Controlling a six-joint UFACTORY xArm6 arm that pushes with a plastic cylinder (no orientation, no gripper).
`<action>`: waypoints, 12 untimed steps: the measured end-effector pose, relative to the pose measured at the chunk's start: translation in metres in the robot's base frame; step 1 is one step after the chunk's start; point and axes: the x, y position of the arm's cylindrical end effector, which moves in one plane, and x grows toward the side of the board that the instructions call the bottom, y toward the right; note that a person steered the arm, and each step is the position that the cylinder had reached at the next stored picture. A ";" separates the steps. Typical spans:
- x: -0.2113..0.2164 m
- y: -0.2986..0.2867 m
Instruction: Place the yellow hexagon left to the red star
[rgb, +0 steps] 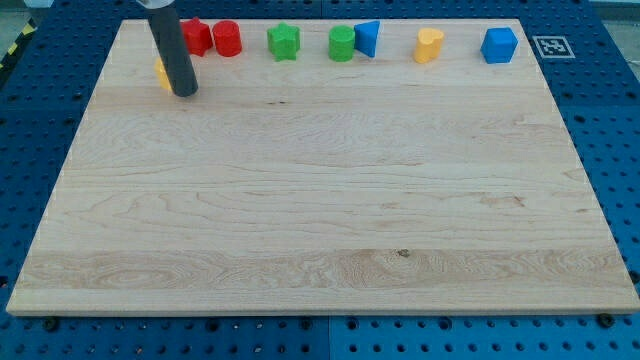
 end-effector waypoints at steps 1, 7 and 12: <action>-0.009 -0.012; -0.056 -0.050; -0.077 -0.072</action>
